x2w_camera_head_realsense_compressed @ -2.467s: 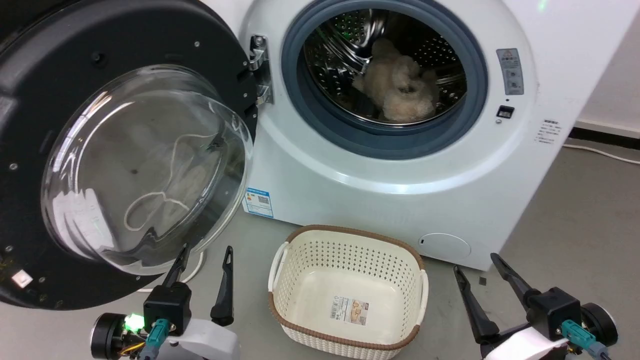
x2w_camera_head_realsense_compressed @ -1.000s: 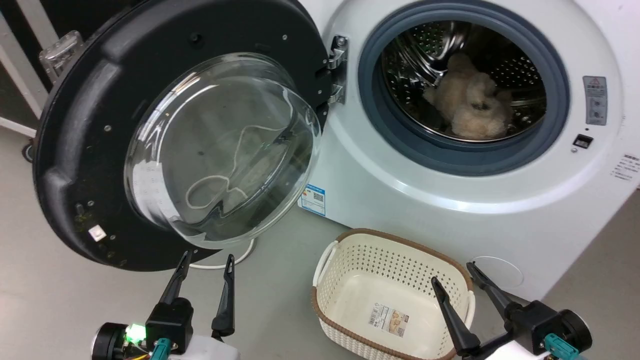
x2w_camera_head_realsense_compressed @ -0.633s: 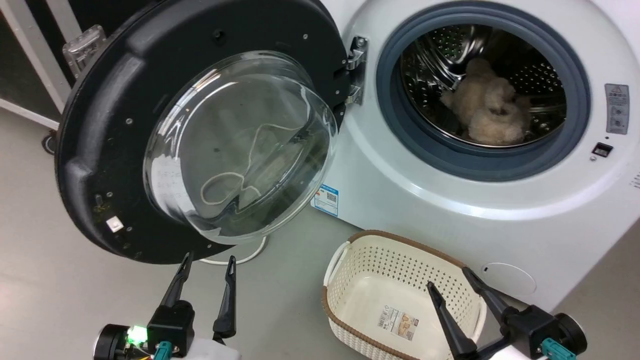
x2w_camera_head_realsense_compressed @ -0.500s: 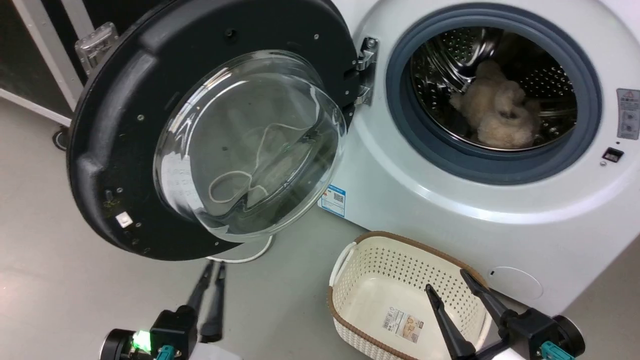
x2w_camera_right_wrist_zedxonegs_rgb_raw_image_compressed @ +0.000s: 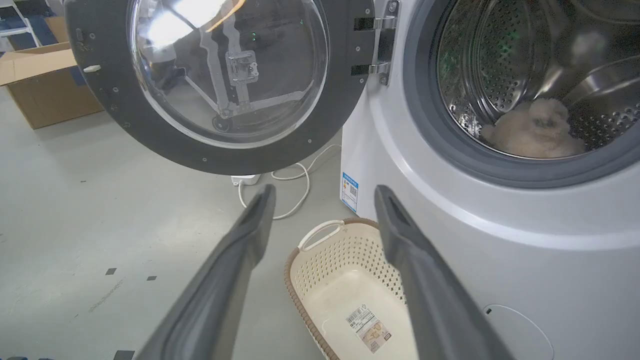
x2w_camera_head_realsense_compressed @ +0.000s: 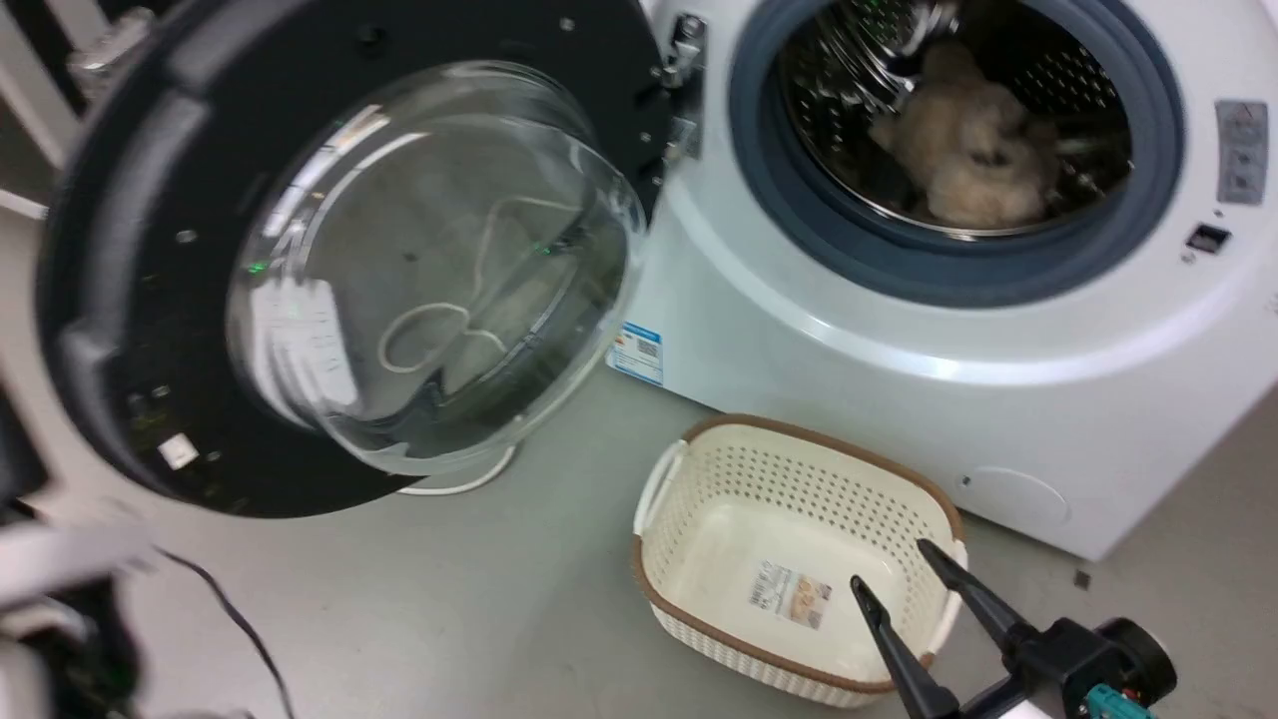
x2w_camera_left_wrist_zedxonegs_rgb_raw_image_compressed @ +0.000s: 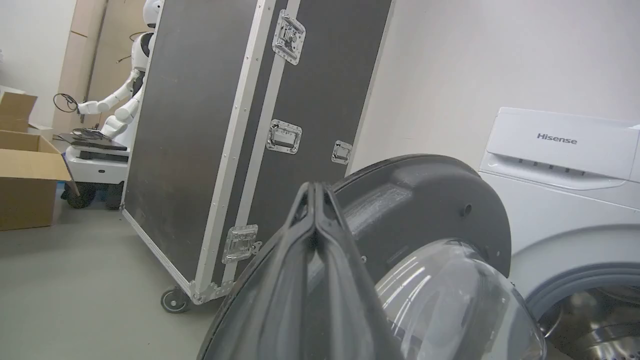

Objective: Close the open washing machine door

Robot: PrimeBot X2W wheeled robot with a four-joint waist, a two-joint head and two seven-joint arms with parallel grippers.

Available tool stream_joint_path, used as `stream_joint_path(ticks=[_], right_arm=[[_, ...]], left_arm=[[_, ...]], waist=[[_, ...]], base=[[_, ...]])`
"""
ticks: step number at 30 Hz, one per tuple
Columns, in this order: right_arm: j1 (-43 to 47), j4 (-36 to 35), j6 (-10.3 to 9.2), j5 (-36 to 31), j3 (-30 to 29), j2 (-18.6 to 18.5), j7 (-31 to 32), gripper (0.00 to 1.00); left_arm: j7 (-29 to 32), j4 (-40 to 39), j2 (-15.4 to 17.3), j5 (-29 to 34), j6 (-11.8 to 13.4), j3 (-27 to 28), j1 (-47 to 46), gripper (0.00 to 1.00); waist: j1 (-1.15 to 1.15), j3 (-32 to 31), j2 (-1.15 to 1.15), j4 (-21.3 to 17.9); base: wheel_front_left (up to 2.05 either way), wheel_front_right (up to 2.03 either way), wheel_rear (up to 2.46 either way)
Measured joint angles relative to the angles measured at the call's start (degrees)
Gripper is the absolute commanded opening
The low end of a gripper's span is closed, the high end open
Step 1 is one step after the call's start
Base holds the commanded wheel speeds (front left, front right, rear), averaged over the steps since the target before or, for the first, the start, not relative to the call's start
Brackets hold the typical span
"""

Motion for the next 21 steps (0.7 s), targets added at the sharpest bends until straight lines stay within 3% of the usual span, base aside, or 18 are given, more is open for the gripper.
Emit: stream_joint_path(ticks=[5,12,17,21], right_arm=[[-1.14,-0.1,0.0,0.85,0.36,-1.15,-0.04,1.0],[-1.87,0.19,0.0,1.62,1.54,-1.71,-0.05,1.0],[-2.77,0.65,0.0,2.3,2.07,-1.77,-0.24,1.0],[-2.85,0.99,0.0,2.54,1.88,-1.99,-0.45,1.0]], left_arm=[[6.37,8.4,5.97,-10.15,-0.14,8.18,-9.25,0.0],[20.37,23.05,14.3,-21.7,2.18,15.74,-18.14,0.0],[34.97,31.3,16.8,-30.76,4.53,18.57,-20.49,0.0],[44.77,32.4,17.68,-36.38,4.38,19.54,-20.42,0.0]], waist=[[0.0,1.68,0.0,-2.83],[0.01,3.68,0.0,-6.33],[0.0,4.2,0.0,-8.33],[0.01,4.35,0.0,-9.13]], base=[[0.0,0.0,0.0],[0.0,0.0,0.0],[0.0,0.0,0.0],[0.0,0.0,0.0]])
